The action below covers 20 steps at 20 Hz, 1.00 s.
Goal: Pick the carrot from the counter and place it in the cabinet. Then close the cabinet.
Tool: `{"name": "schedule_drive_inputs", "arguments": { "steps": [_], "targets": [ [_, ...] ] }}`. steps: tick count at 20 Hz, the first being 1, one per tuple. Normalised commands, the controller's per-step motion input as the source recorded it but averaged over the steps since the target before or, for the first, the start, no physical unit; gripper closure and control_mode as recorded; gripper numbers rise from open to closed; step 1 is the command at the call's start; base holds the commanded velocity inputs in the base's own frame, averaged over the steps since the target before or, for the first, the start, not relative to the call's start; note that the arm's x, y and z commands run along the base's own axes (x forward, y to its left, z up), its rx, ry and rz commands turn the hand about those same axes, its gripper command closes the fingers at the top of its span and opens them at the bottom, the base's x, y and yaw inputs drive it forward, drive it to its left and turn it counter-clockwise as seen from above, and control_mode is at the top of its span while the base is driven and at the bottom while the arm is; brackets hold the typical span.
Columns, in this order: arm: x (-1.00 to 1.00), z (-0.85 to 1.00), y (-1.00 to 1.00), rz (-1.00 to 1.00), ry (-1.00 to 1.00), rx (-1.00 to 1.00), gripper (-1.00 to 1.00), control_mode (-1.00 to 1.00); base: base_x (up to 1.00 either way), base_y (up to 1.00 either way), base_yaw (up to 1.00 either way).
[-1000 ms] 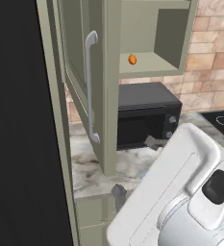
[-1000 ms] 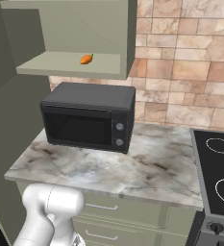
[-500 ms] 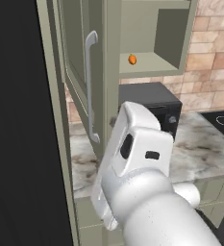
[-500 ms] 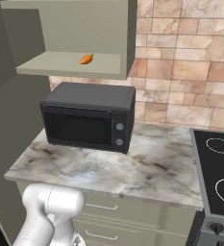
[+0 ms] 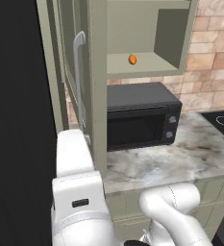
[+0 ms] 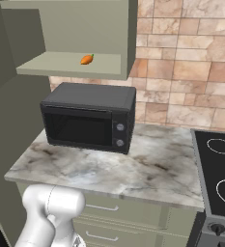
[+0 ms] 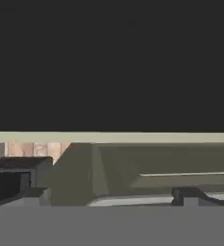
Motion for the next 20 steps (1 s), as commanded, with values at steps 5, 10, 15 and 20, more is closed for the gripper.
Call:
{"name": "schedule_drive_inputs", "arguments": {
  "steps": [5,10,15,20],
  "targets": [
    [0.26,0.00,0.17,-0.10,-0.11,-0.29,-1.00,-1.00,0.00,0.00,0.00],
    [0.95,0.00,0.00,-0.15,0.02,-0.25,-1.00,-1.00,0.00,0.00,0.00],
    [0.77,0.00,-0.15,-0.13,0.03,-0.19,-1.00,-1.00,0.00,0.00,0.00],
    [0.06,0.00,-0.63,-0.04,0.07,-0.15,-1.00,-1.00,0.00,0.00,0.00]
  ]
}}
